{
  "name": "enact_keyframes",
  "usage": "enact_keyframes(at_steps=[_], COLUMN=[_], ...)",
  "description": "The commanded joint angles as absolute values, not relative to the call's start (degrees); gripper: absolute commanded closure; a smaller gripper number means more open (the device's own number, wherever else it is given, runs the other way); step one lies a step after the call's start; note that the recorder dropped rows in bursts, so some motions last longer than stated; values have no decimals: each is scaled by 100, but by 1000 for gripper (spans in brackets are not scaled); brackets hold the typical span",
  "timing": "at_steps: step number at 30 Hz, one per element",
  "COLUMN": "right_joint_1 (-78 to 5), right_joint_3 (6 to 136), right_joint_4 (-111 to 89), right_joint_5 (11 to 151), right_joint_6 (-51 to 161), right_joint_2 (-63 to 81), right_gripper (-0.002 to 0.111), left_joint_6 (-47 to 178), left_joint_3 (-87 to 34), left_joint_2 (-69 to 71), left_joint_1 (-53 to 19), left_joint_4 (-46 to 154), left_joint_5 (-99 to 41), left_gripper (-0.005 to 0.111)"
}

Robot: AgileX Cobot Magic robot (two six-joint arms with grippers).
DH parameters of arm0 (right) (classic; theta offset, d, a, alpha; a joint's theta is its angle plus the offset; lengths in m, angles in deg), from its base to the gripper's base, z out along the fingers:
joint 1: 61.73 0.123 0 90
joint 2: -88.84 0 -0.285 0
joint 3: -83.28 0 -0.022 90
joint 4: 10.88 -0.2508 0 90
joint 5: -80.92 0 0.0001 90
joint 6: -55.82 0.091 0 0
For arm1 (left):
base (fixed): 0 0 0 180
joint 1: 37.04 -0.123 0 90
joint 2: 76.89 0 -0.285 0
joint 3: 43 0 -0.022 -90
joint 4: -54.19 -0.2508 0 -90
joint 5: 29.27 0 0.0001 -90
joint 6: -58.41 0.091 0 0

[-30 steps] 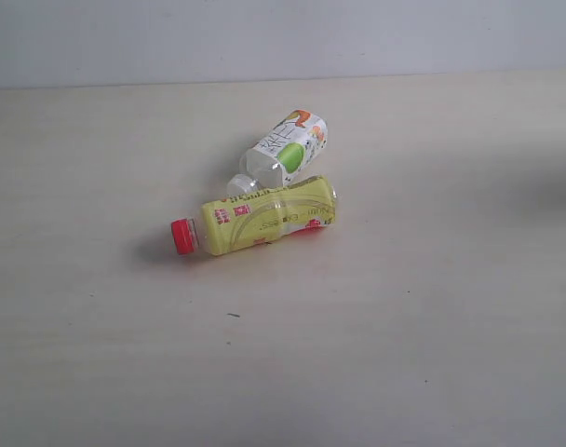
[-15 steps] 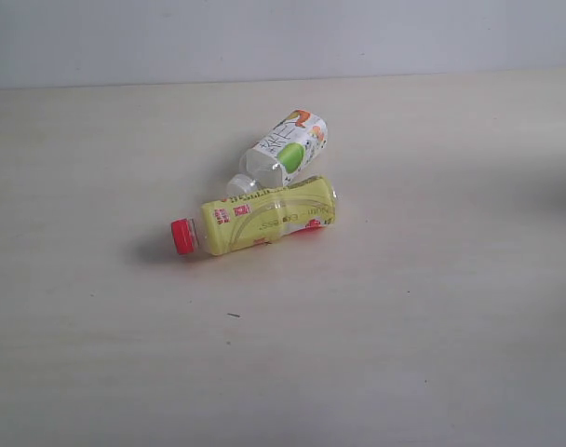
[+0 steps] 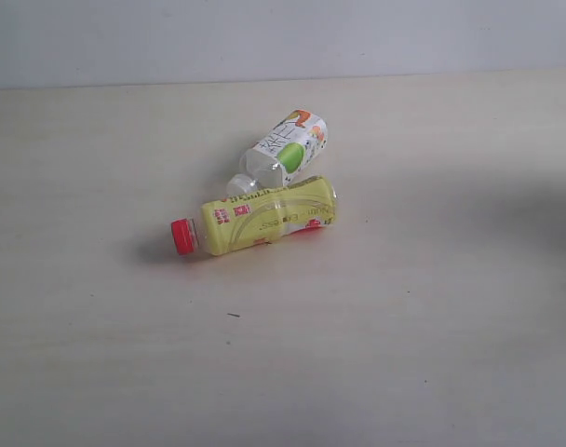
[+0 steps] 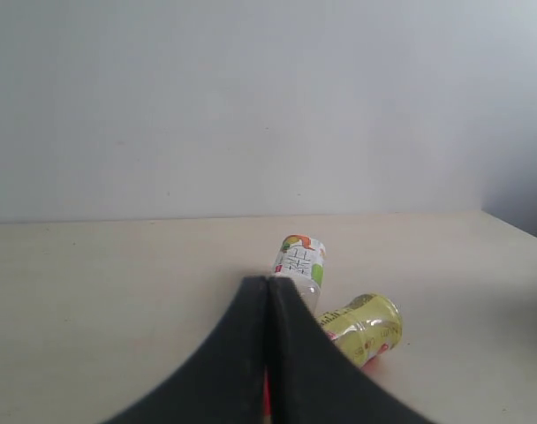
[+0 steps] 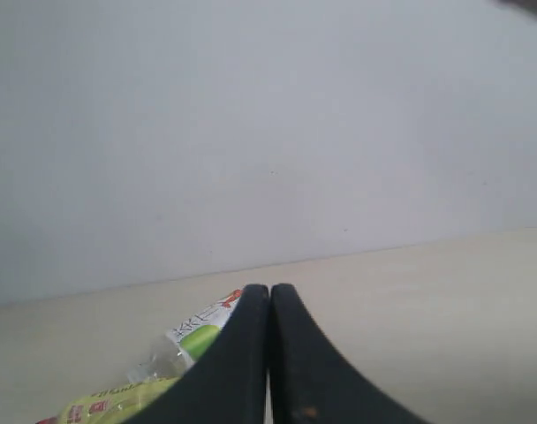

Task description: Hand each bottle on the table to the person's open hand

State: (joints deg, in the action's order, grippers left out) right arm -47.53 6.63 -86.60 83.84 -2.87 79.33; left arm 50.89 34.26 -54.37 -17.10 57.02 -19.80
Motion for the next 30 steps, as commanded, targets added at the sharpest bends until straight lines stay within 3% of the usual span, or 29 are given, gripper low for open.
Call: enact_keyframes(at_steps=[1,20,27,30], right_joint_1=[-4768,-4768,-4768,-4768], right_joint_3=[704,1174,2169,3078], right_joint_4=[-8754,-8832,-7308,-5931], right_joint_5=[7954,8206,9306,10263], right_joint_6=[-177,28,62,675], right_joint_2=[7971,7863,6190,4587], right_gripper=[108,108,108,108], left_joint_6=[5089,5089,5089,5089], left_joint_3=[3422,3422,3422,3422], left_joint_2=[-5472,-5472,-5472,-5472], left_joint_1=[-1723,-1723,-1723,-1723], left_joint_4=[5728,5728,5728,5728], left_joint_5=[-1965,-1965,-1965,-1965], left_gripper=[107,107,107,107])
